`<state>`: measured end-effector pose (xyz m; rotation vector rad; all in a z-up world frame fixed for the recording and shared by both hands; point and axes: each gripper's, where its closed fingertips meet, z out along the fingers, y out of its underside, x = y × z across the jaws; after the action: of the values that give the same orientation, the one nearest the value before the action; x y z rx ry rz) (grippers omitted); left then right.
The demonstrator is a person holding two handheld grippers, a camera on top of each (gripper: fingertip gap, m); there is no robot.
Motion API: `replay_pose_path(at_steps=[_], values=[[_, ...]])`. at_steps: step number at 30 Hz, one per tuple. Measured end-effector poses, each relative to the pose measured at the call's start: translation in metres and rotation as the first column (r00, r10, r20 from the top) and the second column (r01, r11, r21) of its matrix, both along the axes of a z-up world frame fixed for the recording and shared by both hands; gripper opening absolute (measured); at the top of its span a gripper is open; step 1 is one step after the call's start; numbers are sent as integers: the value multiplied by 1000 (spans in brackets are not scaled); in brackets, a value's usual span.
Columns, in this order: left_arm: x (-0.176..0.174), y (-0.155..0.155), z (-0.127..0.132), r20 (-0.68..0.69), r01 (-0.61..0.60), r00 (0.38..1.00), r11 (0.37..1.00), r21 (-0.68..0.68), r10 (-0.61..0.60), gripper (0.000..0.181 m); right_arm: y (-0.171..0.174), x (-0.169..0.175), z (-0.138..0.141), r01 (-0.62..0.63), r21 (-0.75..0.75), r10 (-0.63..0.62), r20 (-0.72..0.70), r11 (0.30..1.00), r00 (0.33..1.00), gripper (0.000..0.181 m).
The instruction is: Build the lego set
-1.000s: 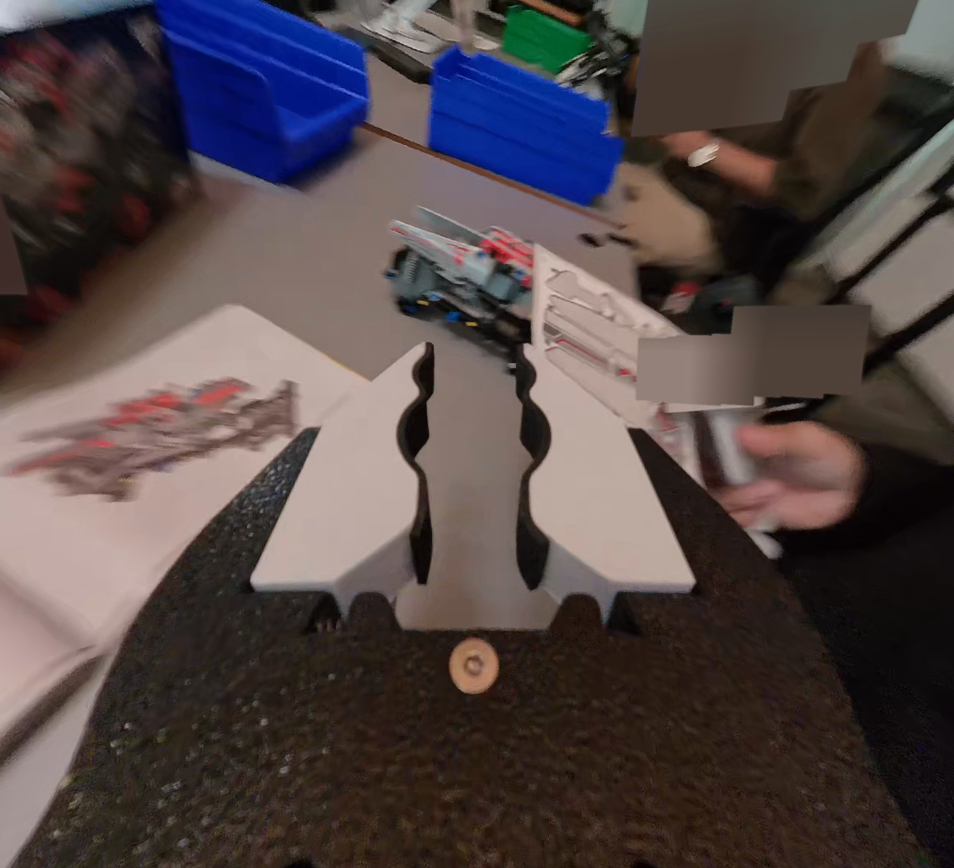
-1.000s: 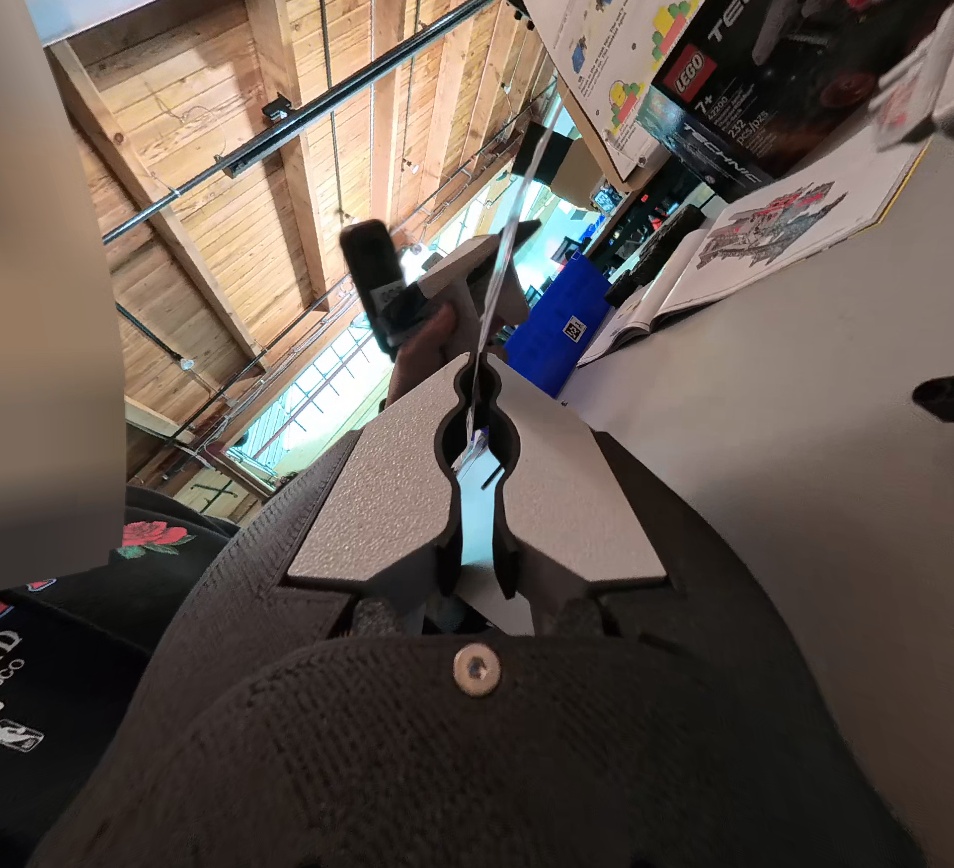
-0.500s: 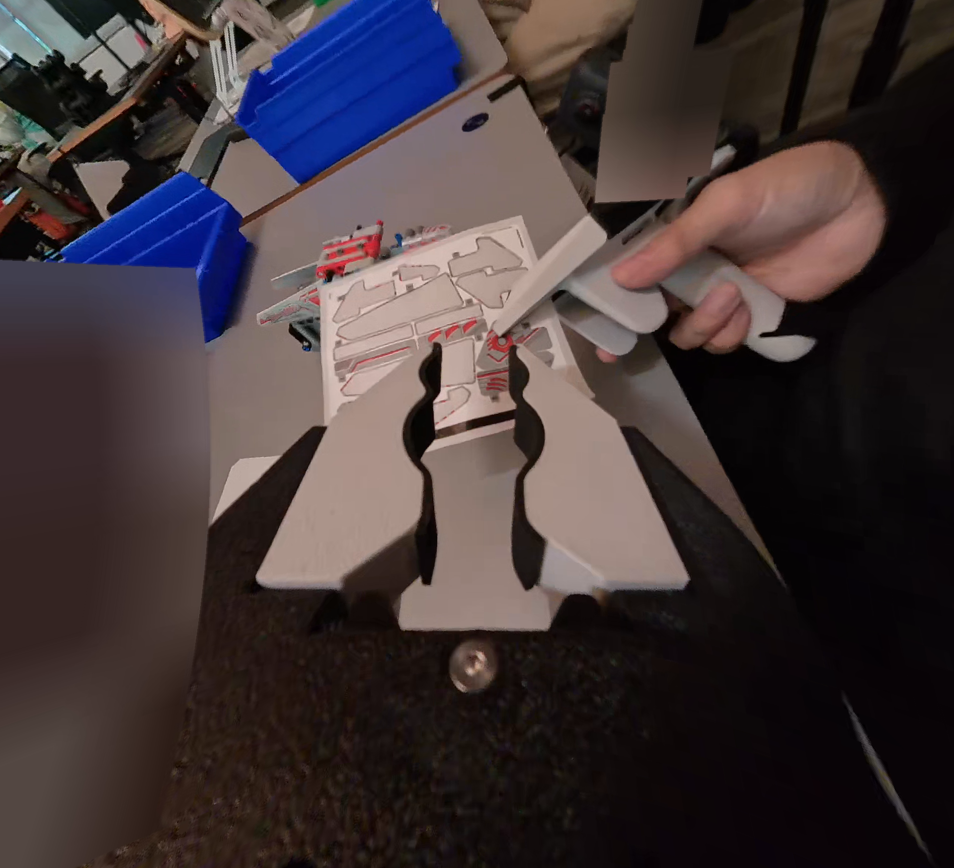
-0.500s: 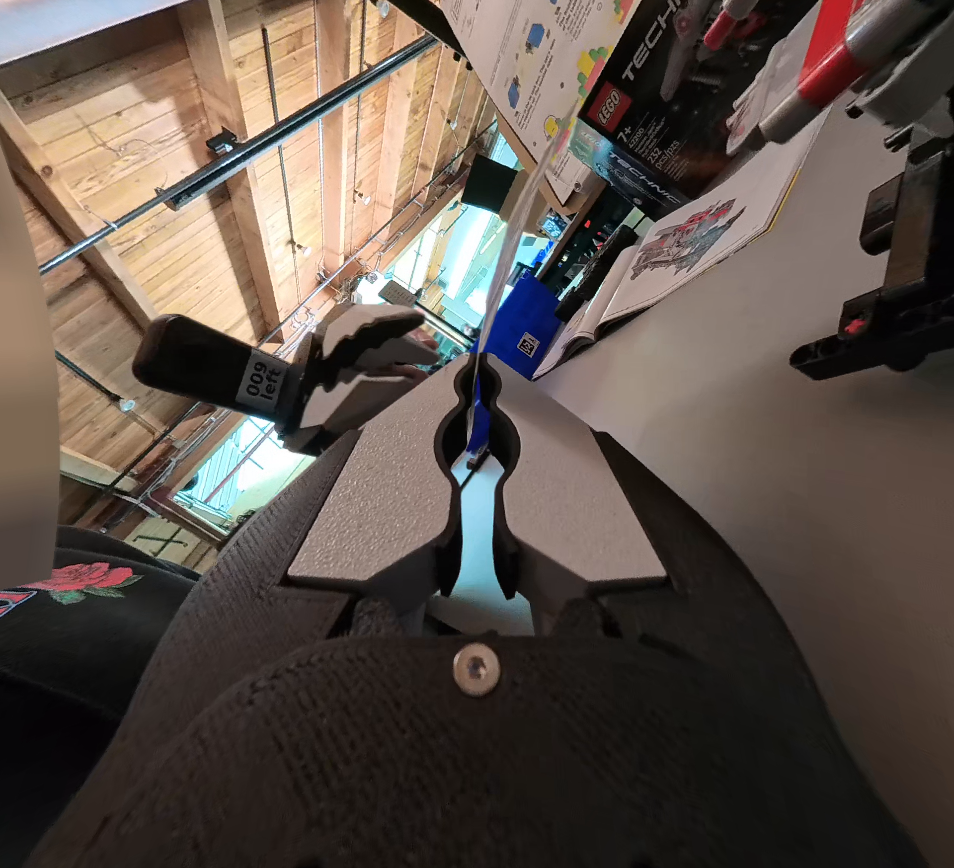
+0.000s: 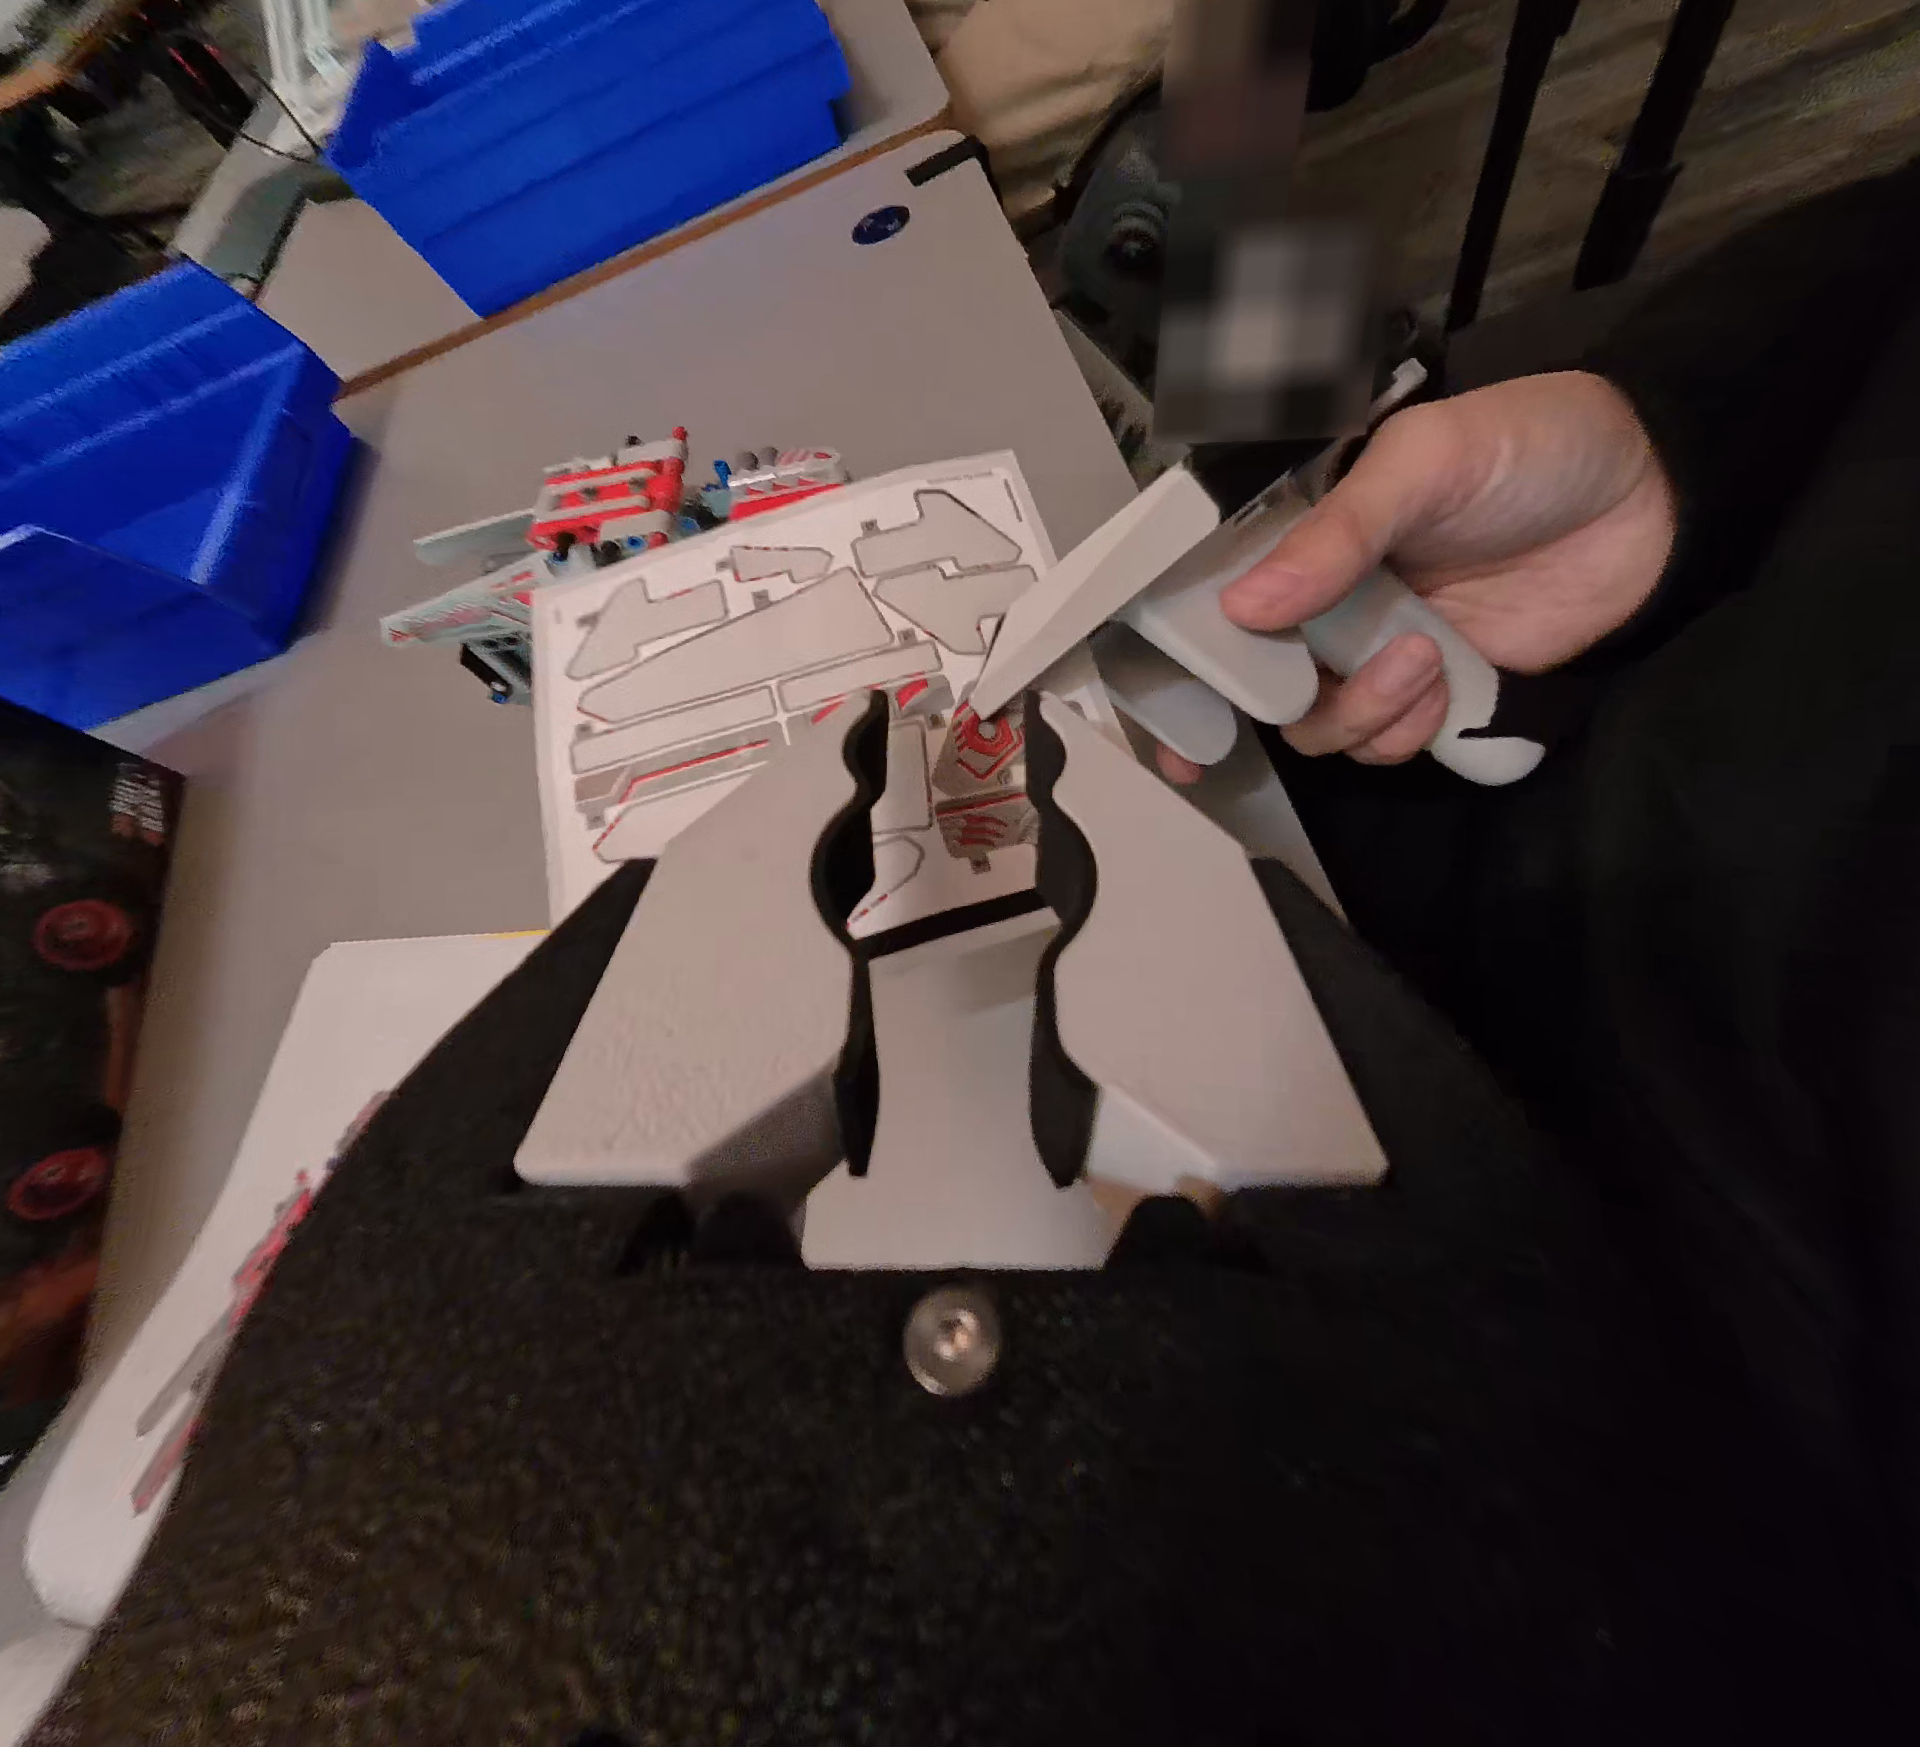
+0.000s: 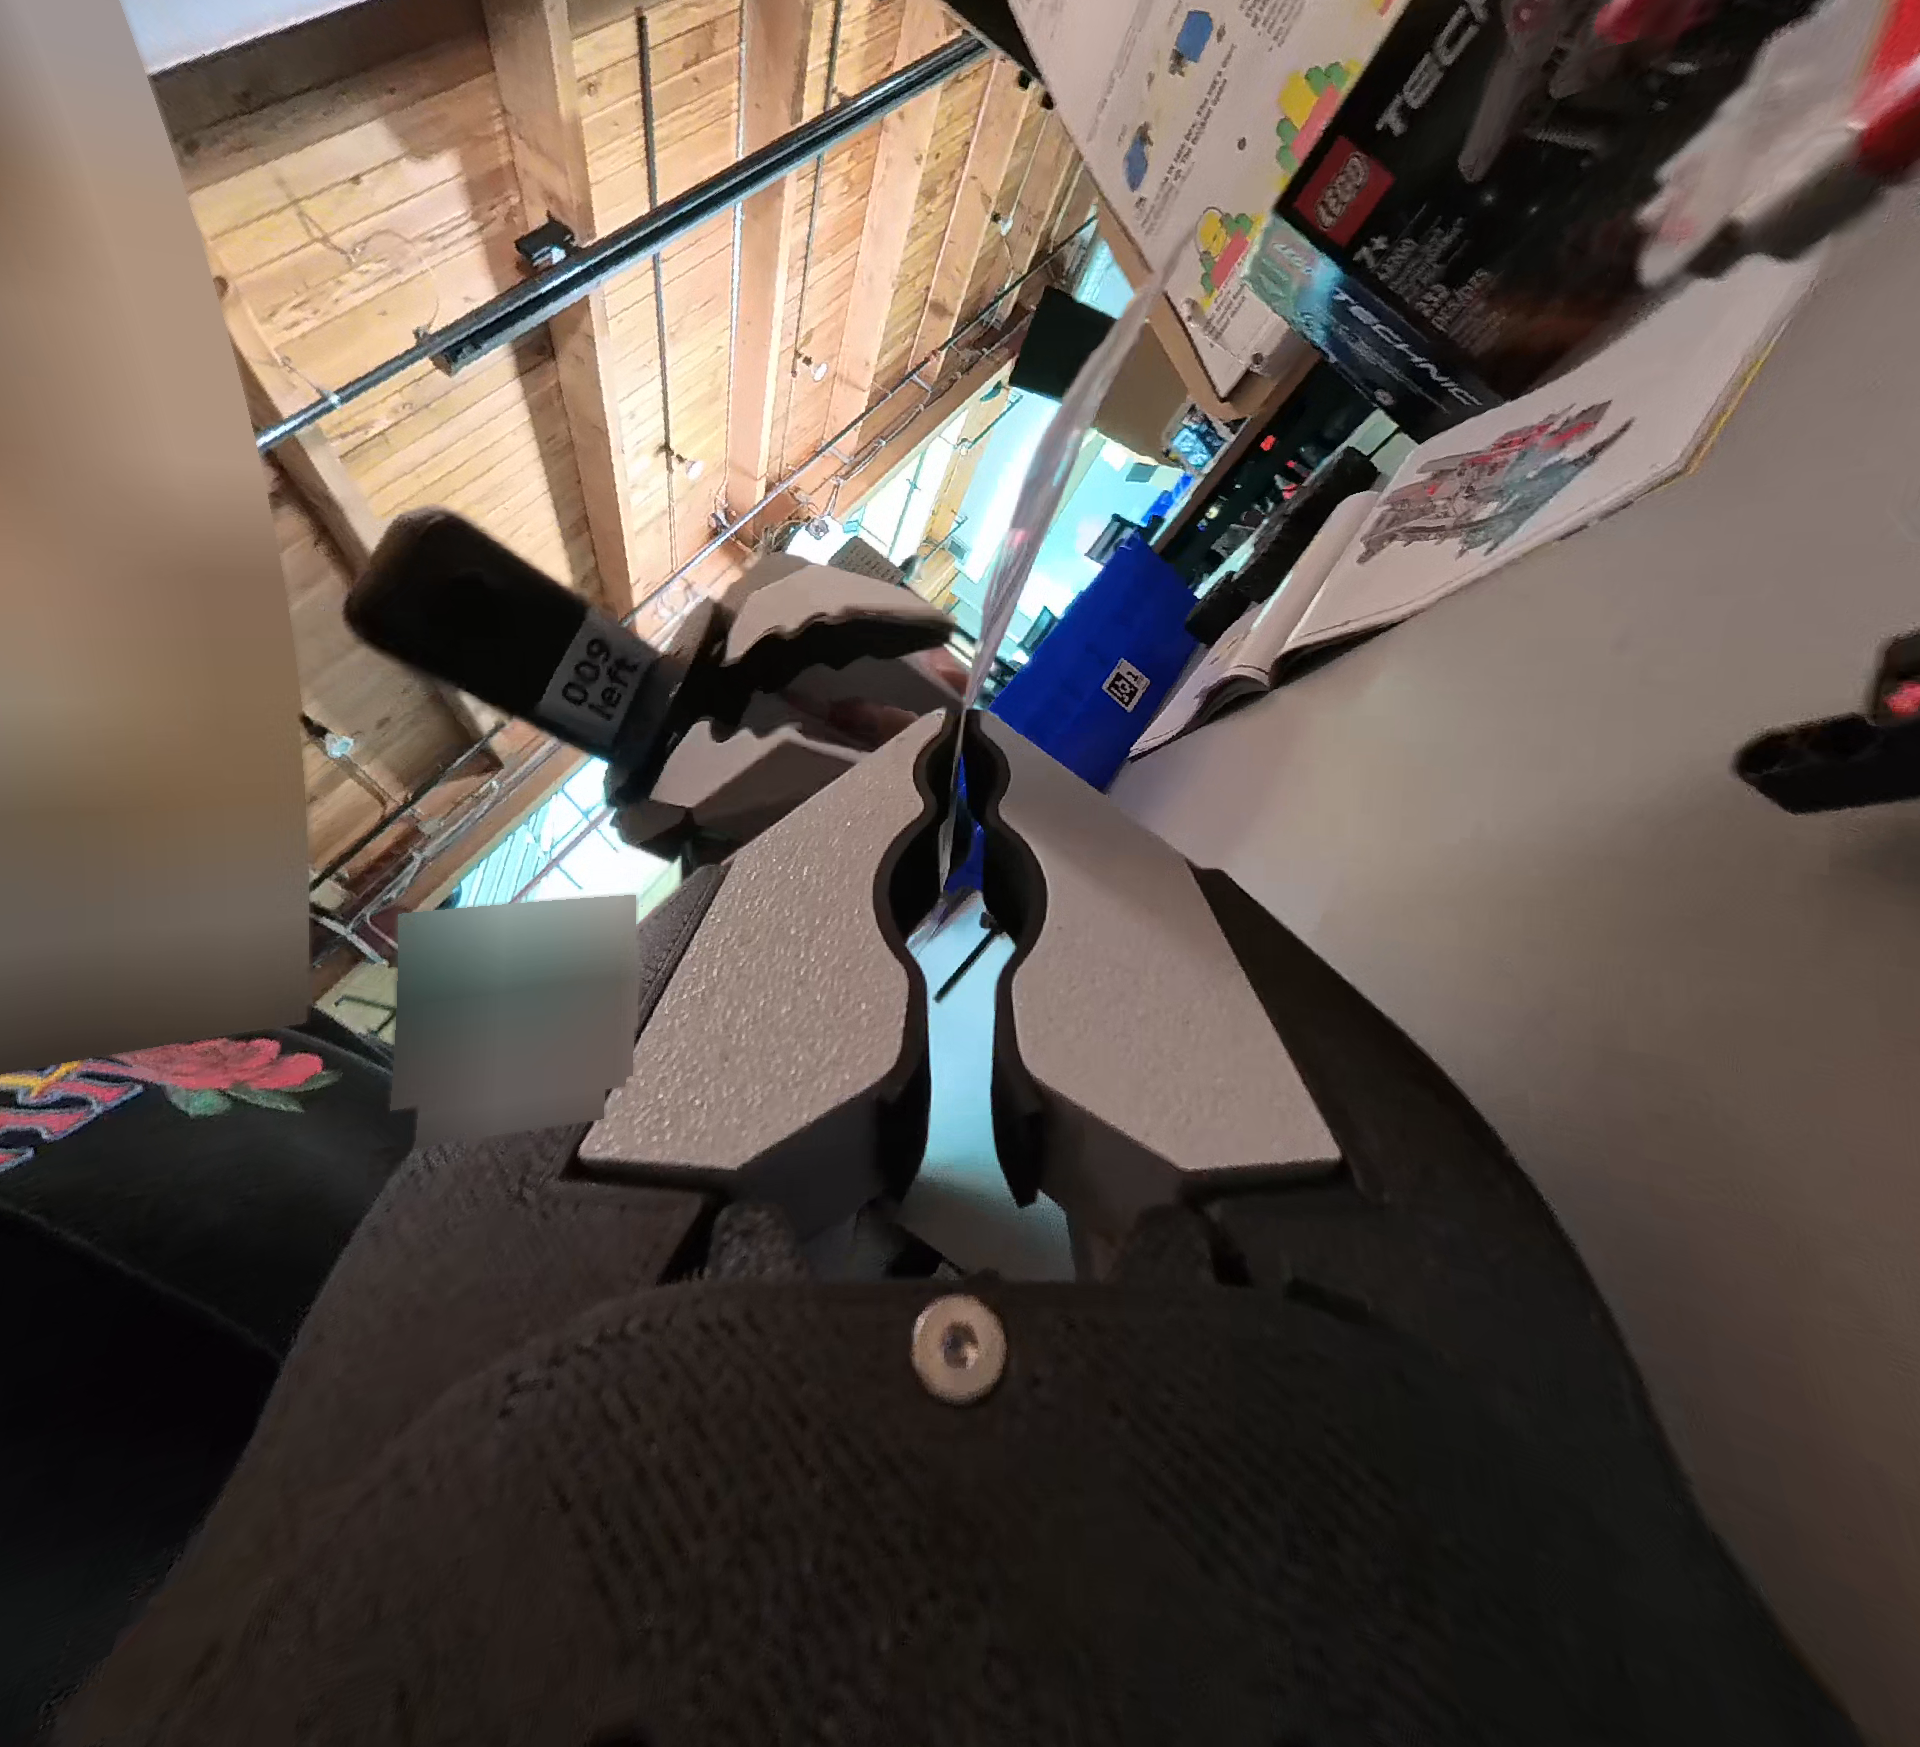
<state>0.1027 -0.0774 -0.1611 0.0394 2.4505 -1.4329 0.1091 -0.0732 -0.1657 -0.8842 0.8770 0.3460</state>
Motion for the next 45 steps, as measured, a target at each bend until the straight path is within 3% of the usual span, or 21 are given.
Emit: replay_pose_path(at_steps=[7,12,17,27,34,39,45], values=[[-5,-1,-4,-31,56,998,998,9,-55,24,2,-8,11,-13,-38,17,110,999,994,1],[-12,-2,-4,-17,97,995,995,20,-96,18,3,-11,11,-7,-107,26,172,994,985,11],[-12,-3,-2,3,91,996,996,18,-91,17,3,-11,11,21,-154,12,214,988,977,0],[-16,2,1,10,137,990,989,52,-138,13,10,-18,14,1,-191,54,280,982,959,0],[-32,5,1,-78,249,967,966,74,-243,12,13,-34,16,81,-365,129,515,928,847,0],[-42,4,-2,-87,306,951,945,113,-297,10,13,-44,15,194,-449,183,667,872,722,0],[-47,6,-5,-60,332,943,928,167,-326,8,14,-49,14,285,-489,216,738,824,639,0]])
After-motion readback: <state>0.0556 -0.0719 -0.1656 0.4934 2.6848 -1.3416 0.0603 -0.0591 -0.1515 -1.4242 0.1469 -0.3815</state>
